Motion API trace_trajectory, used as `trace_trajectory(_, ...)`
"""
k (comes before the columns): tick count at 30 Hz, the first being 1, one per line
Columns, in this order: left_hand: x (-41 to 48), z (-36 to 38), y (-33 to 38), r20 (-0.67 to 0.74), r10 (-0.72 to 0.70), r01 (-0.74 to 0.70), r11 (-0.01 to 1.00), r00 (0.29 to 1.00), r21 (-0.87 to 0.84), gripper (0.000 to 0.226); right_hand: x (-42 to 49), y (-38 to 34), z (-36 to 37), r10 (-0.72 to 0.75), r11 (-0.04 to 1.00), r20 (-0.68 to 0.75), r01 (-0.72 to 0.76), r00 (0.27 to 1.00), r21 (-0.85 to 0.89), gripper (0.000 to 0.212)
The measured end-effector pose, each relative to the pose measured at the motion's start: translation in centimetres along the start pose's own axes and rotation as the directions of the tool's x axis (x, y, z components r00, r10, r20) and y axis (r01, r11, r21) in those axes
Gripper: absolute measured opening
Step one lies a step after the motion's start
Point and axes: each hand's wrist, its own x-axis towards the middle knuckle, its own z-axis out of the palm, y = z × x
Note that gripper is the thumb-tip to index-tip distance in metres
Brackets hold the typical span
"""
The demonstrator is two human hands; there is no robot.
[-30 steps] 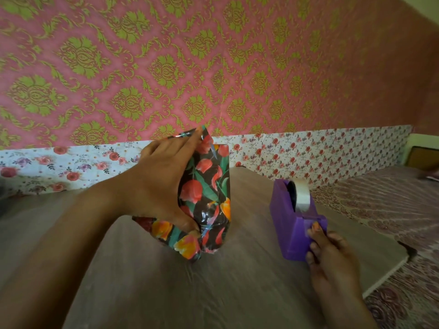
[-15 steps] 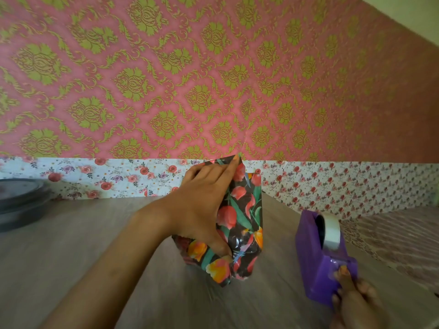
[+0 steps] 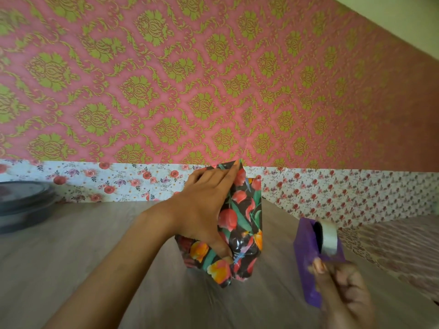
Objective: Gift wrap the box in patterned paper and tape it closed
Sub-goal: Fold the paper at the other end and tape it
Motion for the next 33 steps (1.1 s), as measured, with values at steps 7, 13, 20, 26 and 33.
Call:
trace_trajectory(7, 0.0, 0.0, 0.0, 0.001, 0.007, -0.007, 1.000, 1.000, 0.005, 0.149, 3.9, -6.8, 6.8, -0.032, 0.906, 0.789, 0.351, 0.614, -0.237, 0.030)
trace_trajectory(13, 0.3, 0.4, 0.4, -0.039, 0.010, -0.009, 1.000, 0.999, 0.025, 0.147, 6.5, -5.3, 8.9, 0.232, 0.712, 0.780, 0.445, 0.581, -0.543, 0.036)
trace_trajectory(20, 0.3, 0.4, 0.0, 0.010, -0.012, 0.012, 1.000, 1.000, 0.017, 0.144, 9.3, -5.0, 6.1, 0.350, 0.617, 0.643, 0.348, 0.681, -0.706, 0.057)
trace_trajectory(26, 0.2, 0.2, -0.6, 0.013, 0.015, -0.014, 1.000, 1.000, -0.012, 0.141, 8.9, -1.8, 0.1, 0.430, 0.586, 0.554, 0.247, 0.712, -0.772, 0.061)
trace_trajectory(33, 0.3, 0.3, -1.5, 0.069, 0.041, -0.044, 0.998, 0.997, 0.051, 0.139, 6.4, -2.8, 3.1, 0.227, 0.860, 0.640, 0.158, 0.734, -0.485, 0.051)
